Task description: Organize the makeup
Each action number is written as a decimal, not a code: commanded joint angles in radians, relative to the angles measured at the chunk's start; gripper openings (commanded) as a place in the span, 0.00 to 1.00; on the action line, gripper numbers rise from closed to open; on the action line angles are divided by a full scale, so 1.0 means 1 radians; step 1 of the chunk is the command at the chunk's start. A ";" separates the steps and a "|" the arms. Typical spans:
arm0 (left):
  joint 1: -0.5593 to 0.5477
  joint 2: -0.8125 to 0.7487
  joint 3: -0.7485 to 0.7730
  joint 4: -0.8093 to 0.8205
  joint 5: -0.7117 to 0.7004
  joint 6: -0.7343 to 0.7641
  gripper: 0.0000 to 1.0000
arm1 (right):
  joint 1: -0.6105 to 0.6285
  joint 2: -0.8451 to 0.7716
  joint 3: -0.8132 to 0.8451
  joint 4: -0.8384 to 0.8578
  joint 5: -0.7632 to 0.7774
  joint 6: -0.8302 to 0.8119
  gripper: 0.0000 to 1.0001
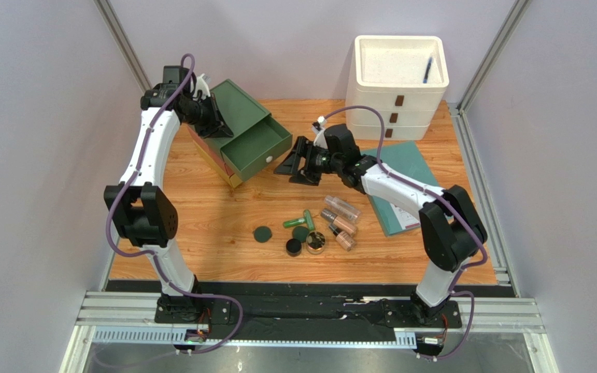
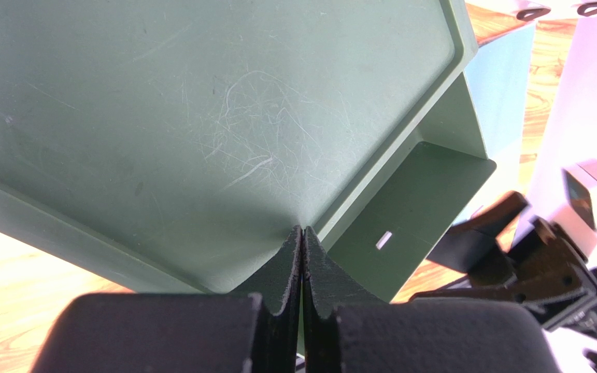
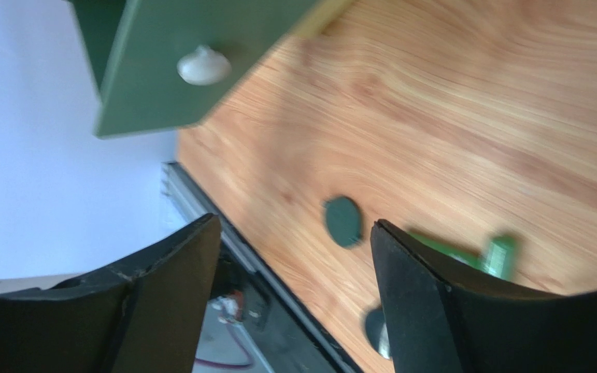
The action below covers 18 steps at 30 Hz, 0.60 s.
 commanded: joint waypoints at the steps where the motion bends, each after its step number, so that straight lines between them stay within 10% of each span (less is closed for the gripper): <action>1: 0.007 0.035 0.010 -0.080 -0.060 0.038 0.00 | 0.005 -0.119 0.009 -0.313 0.190 -0.281 0.80; 18: 0.033 0.035 0.004 -0.105 -0.061 0.072 0.00 | -0.003 -0.029 -0.065 -0.503 0.589 -0.498 0.81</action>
